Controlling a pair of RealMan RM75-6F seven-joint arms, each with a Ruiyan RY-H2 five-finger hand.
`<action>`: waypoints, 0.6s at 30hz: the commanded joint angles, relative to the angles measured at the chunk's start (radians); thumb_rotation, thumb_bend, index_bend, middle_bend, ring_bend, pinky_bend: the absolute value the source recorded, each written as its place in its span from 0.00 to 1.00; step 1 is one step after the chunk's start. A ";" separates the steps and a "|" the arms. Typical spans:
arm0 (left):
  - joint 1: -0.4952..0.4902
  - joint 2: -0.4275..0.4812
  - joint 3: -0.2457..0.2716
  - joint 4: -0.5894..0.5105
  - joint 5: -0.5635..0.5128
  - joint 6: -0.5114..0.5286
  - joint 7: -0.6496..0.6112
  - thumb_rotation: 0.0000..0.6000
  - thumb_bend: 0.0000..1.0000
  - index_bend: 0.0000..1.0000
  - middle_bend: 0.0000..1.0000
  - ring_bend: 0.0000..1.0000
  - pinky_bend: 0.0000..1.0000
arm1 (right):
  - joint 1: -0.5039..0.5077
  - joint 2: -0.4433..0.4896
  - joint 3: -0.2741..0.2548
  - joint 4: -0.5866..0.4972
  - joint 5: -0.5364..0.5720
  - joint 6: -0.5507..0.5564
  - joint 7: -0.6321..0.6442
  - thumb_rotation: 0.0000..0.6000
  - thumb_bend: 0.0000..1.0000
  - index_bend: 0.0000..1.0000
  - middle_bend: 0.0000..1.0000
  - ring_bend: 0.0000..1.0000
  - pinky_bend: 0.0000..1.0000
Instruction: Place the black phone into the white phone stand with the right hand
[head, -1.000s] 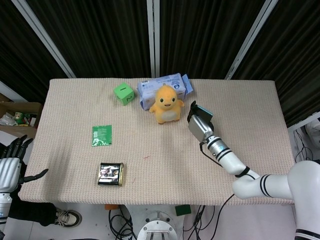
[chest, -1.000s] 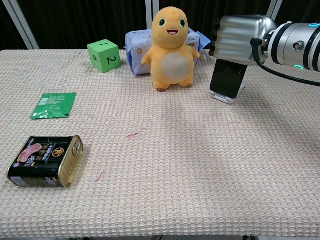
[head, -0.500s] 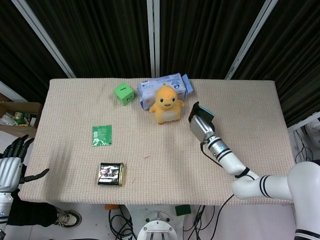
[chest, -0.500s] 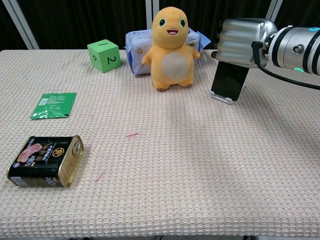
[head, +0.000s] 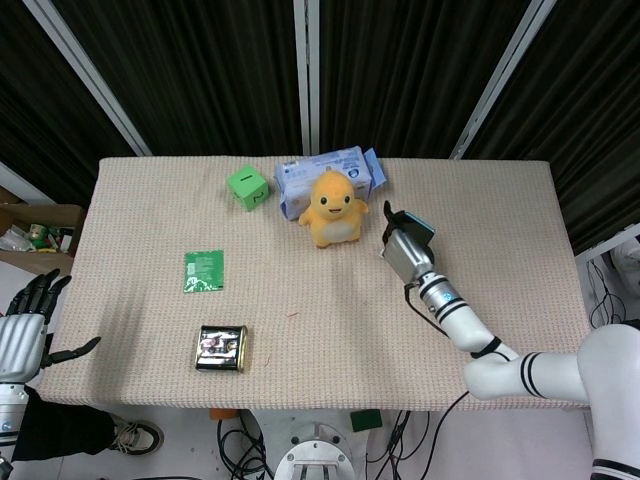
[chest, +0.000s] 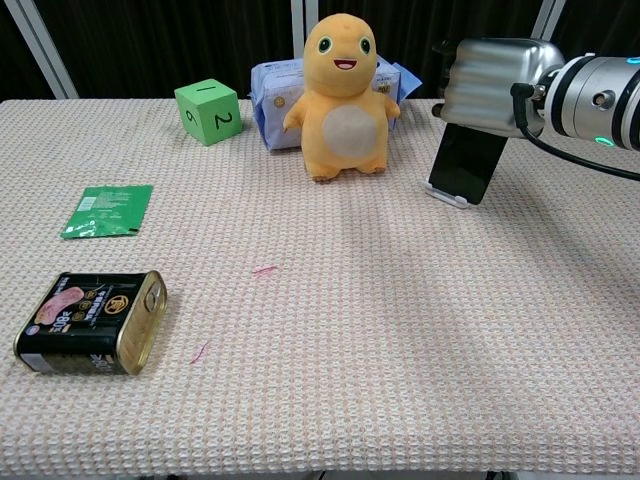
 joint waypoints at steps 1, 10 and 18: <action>0.001 0.000 0.000 0.001 -0.002 -0.001 0.000 0.67 0.07 0.11 0.04 0.02 0.14 | -0.001 0.002 0.000 0.002 -0.001 -0.004 0.006 1.00 0.44 0.00 0.13 0.02 0.00; 0.001 0.000 0.001 0.003 -0.002 -0.002 -0.002 0.67 0.07 0.11 0.04 0.02 0.14 | -0.007 0.016 0.000 0.000 -0.029 -0.010 0.038 1.00 0.34 0.00 0.00 0.00 0.00; 0.003 0.001 0.002 0.001 0.000 0.001 -0.002 0.66 0.07 0.12 0.04 0.02 0.14 | -0.017 0.044 -0.007 -0.022 -0.073 -0.004 0.066 1.00 0.32 0.00 0.00 0.00 0.00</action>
